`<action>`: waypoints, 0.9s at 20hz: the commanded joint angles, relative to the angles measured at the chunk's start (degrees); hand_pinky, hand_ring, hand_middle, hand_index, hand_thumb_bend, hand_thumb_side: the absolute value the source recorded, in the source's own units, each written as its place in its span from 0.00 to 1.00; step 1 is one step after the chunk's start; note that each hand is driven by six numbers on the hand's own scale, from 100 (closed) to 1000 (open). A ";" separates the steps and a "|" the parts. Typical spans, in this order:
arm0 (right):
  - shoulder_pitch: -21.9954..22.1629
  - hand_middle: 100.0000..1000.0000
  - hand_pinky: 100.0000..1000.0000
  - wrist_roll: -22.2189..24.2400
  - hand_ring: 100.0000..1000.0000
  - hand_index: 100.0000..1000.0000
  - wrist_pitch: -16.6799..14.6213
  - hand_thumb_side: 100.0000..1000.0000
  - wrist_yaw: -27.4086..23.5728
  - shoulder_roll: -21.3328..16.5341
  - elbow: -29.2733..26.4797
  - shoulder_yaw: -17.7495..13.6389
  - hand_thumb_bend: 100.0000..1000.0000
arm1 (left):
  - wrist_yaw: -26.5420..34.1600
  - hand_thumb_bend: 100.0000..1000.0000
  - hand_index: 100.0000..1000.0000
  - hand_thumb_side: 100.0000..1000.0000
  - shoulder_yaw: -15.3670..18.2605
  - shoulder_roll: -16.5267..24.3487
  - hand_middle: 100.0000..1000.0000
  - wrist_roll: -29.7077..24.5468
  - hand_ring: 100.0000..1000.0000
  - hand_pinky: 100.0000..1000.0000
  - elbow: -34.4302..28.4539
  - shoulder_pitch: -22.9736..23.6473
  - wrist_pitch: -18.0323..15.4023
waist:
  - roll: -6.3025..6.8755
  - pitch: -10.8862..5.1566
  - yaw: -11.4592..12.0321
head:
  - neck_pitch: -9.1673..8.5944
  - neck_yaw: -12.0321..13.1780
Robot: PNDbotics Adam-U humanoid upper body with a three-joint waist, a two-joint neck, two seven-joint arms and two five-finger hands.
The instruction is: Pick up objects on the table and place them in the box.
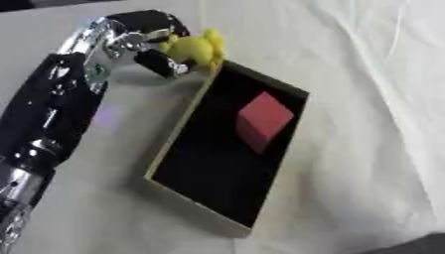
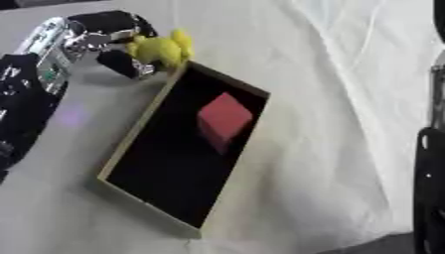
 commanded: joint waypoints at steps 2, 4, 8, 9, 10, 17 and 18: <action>-0.09 0.48 0.82 -0.29 0.75 0.70 0.37 0.91 -0.55 -0.74 -1.05 -0.49 0.00 | 4.27 0.00 0.69 0.35 -0.86 1.66 0.53 -3.25 0.55 0.50 -2.15 0.04 -0.17 | -0.20 -1.91 0.39 | 1.07 -0.36; 0.20 0.48 0.82 -0.34 0.75 0.70 0.45 0.90 -0.62 -0.66 -1.12 -0.48 0.00 | 6.37 0.00 0.70 0.34 -1.01 2.12 0.54 -4.45 0.54 0.49 -3.46 0.04 0.44 | -0.22 -2.28 0.62 | 1.25 -0.51; 0.70 0.48 0.82 -0.41 0.75 0.70 0.64 0.90 -0.69 -0.46 -1.33 -0.47 0.00 | 9.20 0.00 0.73 0.31 -0.94 2.92 0.58 -5.90 0.55 0.50 -5.82 0.14 1.94 | -0.27 -2.92 0.96 | 1.43 -0.66; 0.82 0.48 0.82 -0.43 0.75 0.70 0.68 0.90 -0.69 -0.39 -1.40 -0.47 0.00 | 9.65 0.00 0.73 0.30 -0.88 3.12 0.59 -6.14 0.55 0.50 -6.35 0.14 2.28 | -0.29 -3.09 1.03 | 1.42 -0.70; 0.92 0.48 0.82 -0.46 0.75 0.70 0.72 0.90 -0.70 -0.31 -1.47 -0.46 0.00 | 10.01 0.00 0.74 0.27 -0.81 3.32 0.59 -6.32 0.55 0.50 -6.83 0.15 2.62 | -0.32 -3.24 1.08 | 1.40 -0.72; 1.37 0.48 0.82 -0.65 0.74 0.69 0.90 0.90 -0.66 0.34 -1.96 -0.31 0.00 | 10.49 0.00 0.75 0.24 -0.45 4.26 0.61 -5.94 0.57 0.51 -9.66 -0.01 4.37 | -0.61 -4.28 1.42 | 1.54 -0.90; 1.42 0.48 0.82 -0.66 0.74 0.69 0.92 0.90 -0.64 0.43 -2.02 -0.29 0.00 | 10.52 0.00 0.75 0.23 -0.43 4.30 0.61 -5.86 0.56 0.51 -9.95 -0.01 4.56 | -0.66 -4.38 1.44 | 1.56 -0.91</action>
